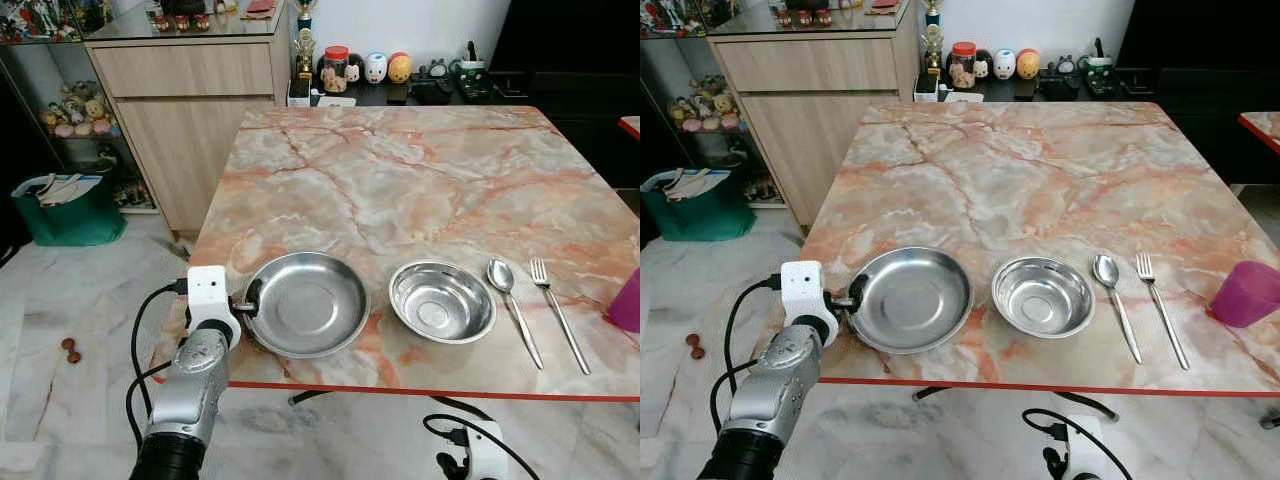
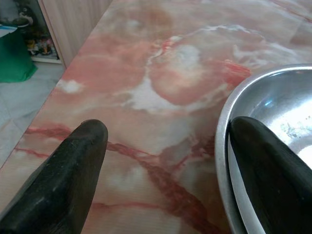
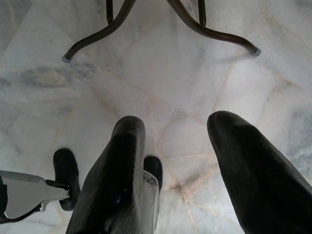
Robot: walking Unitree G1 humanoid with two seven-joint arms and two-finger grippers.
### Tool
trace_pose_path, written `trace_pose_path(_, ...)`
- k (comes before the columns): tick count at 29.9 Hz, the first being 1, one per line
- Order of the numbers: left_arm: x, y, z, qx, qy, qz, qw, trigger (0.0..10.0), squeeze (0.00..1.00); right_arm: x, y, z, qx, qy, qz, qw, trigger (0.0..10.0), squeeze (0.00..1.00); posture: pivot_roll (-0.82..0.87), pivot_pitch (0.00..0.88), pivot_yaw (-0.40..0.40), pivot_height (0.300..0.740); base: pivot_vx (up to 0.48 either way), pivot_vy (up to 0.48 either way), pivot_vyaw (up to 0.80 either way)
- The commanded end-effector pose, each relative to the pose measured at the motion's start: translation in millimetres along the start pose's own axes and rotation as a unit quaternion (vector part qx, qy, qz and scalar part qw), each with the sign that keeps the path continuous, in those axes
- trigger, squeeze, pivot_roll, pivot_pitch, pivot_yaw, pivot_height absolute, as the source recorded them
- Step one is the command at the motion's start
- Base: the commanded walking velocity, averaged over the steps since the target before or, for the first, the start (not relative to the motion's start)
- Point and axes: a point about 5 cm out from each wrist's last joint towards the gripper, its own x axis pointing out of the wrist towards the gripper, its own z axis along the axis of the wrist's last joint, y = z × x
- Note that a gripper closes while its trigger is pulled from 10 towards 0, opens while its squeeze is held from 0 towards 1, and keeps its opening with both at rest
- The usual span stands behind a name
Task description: Setting the table
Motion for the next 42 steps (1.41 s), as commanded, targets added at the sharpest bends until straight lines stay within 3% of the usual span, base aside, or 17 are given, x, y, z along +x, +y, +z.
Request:
trace_pose_path(1,1.2,-3.7,-4.1,0.012,0.019,-0.019,1.000,10.0,0.00,0.5,0.2,2.0,0.003,0.000,0.001,1.000,10.0,0.00,-0.01,0.000,0.011,0.707,0.000,0.000,0.00)
trace_pose_path(10,-1.6,-15.6,-3.3,0.026,0.018,-0.061,0.998,10.0,0.00,0.5,0.3,2.0,0.003,0.001,0.002,1.000,10.0,0.00,0.00,0.000,0.009,0.707,0.000,0.000,0.00)
trace_pose_path(21,-0.7,-12.5,-6.5,0.036,0.031,-0.051,0.998,10.0,0.00,0.7,1.0,2.3,0.003,0.001,0.004,1.000,10.0,0.00,0.00,0.000,0.011,0.707,0.000,0.000,0.00)
trace_pose_path(22,-0.7,-12.4,-6.5,0.037,0.032,-0.051,0.998,9.1,0.00,0.7,1.0,2.3,0.003,0.001,0.004,1.000,10.0,0.00,0.00,0.000,0.011,0.707,0.000,0.000,0.00)
trace_pose_path(23,-0.8,-11.8,-7.0,0.035,0.033,-0.047,0.998,0.0,0.00,0.7,1.0,2.2,0.003,0.002,0.004,1.000,10.0,0.00,0.00,0.000,0.010,0.707,0.000,0.000,0.00)
trace_pose_path(42,-0.8,-9.7,-3.4,0.046,0.028,-0.047,0.997,0.0,0.00,0.4,0.0,1.4,-0.006,0.005,0.007,1.000,10.0,0.00,0.01,0.000,0.003,0.707,0.000,0.000,0.00)
